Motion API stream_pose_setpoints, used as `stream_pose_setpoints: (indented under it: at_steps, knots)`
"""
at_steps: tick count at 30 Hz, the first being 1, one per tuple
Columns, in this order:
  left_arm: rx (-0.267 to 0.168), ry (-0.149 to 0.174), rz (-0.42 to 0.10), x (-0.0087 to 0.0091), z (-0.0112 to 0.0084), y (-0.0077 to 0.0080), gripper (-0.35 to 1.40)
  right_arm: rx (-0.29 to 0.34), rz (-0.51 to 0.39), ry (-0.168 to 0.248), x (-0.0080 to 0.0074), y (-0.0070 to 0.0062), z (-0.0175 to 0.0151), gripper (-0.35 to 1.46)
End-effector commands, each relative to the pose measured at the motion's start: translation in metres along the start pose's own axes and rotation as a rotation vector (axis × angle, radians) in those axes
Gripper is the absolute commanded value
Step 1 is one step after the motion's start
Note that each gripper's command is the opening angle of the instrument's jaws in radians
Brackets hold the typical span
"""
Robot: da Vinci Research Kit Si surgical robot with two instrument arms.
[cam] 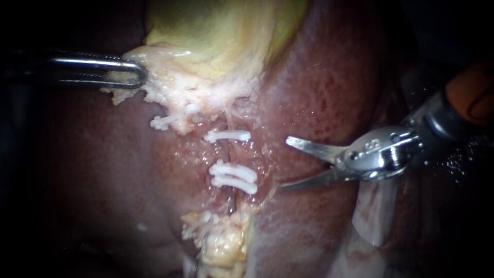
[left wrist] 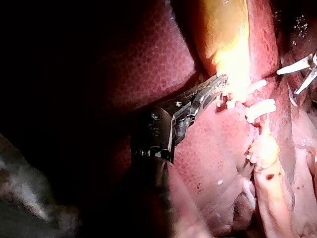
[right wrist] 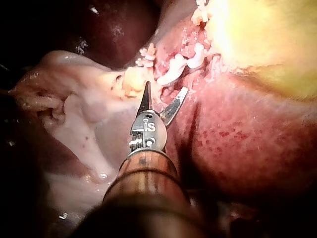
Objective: Go to the cutting position right tube
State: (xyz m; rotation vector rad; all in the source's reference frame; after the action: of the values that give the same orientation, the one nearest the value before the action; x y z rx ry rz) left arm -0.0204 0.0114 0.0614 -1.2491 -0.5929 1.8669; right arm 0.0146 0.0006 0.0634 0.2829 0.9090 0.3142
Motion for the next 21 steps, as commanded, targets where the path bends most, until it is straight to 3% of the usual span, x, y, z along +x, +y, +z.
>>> stream_pose_setpoints:
  at_steps: [1, 12, 21]
  knots:
    - [0.000, 0.000, 0.000, 0.0000, 0.0000, 0.0000, -0.35, 0.015, 0.017, 0.001, -0.0003, 0.0001, 0.0006, 1.45]
    - [0.001, 0.000, 0.000, -0.0001, 0.0000, 0.0001, -0.35, 0.148, 0.138, 0.023, -0.0024, 0.0017, 0.0060, 1.45]
    - [0.002, 0.000, 0.000, -0.0001, 0.0001, 0.0001, -0.35, 0.230, 0.180, 0.068, -0.0024, 0.0027, 0.0081, 1.45]
